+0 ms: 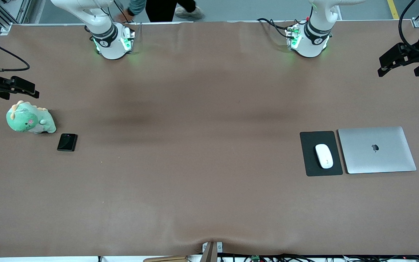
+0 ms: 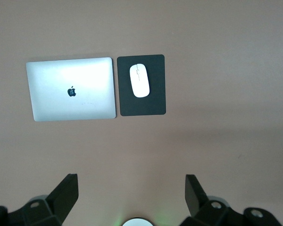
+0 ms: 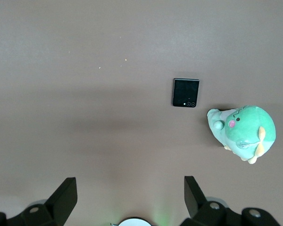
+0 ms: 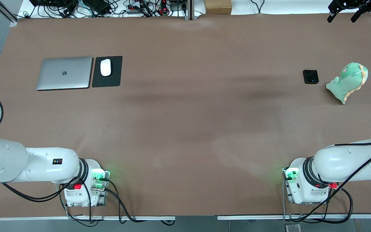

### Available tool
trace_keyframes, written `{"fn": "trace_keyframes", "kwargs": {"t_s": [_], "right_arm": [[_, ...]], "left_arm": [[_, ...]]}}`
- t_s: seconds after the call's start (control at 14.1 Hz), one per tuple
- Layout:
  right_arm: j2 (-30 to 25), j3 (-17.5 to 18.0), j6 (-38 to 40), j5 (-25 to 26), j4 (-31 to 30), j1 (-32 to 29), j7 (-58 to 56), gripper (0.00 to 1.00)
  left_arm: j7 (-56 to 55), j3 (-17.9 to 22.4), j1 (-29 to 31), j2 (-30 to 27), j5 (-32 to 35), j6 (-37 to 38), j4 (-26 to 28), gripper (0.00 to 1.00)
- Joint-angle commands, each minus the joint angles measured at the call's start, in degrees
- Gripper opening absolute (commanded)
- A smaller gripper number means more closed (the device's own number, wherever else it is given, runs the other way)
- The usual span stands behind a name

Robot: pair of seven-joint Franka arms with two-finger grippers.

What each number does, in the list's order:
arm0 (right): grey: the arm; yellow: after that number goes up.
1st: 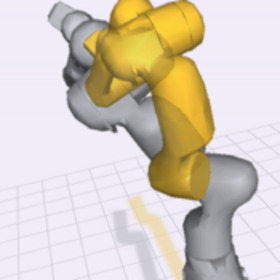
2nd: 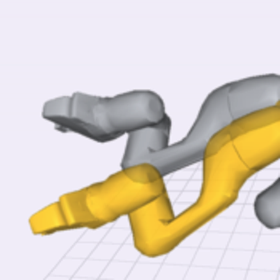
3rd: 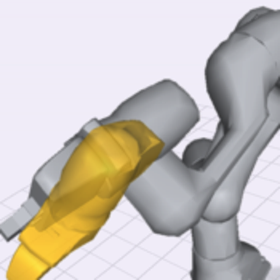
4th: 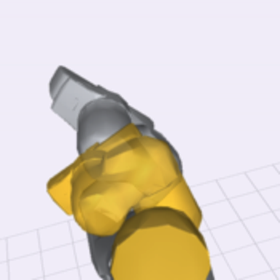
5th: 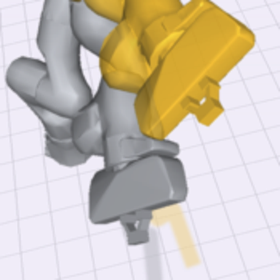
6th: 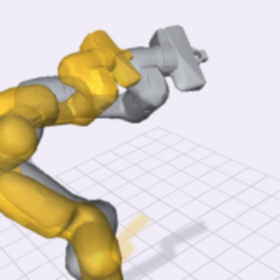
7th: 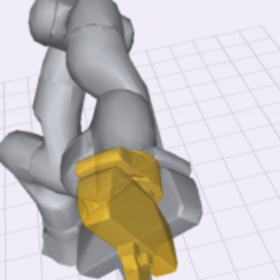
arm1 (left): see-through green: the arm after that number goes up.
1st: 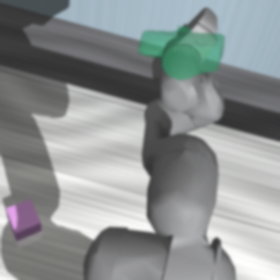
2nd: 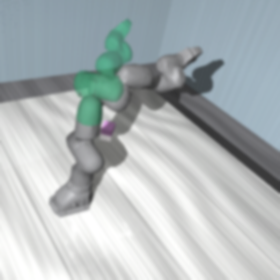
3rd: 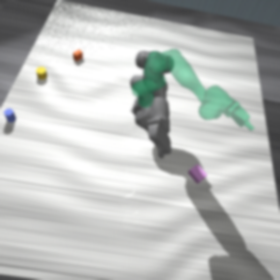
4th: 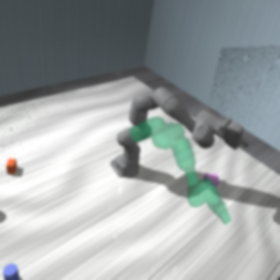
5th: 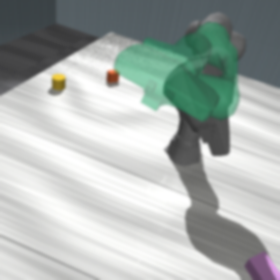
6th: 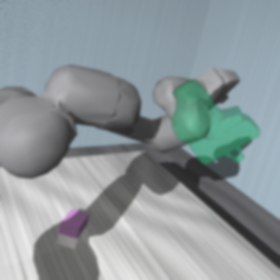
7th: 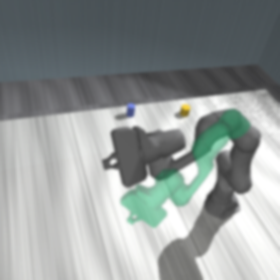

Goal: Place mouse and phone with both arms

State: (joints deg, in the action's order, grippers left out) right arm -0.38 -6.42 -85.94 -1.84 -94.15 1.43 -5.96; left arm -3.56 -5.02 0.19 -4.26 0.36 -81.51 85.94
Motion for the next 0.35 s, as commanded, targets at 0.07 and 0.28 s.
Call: {"fn": "trace_keyframes", "kwargs": {"t_s": [0.07, 0.28], "right_arm": [[-0.23, 0.36, 0.51, 1.05, -0.07, -0.02, 0.51, 1.0], [-0.23, 0.36, 0.42, 1.05, 0.02, 0.07, 0.51, 1.0]], "left_arm": [[-0.57, 0.1, 0.24, 0.56, -0.8, 1.26, -1.48, 1.0], [-0.66, 0.1, 0.24, 0.48, -0.89, 1.79, -1.57, 1.0]]}}
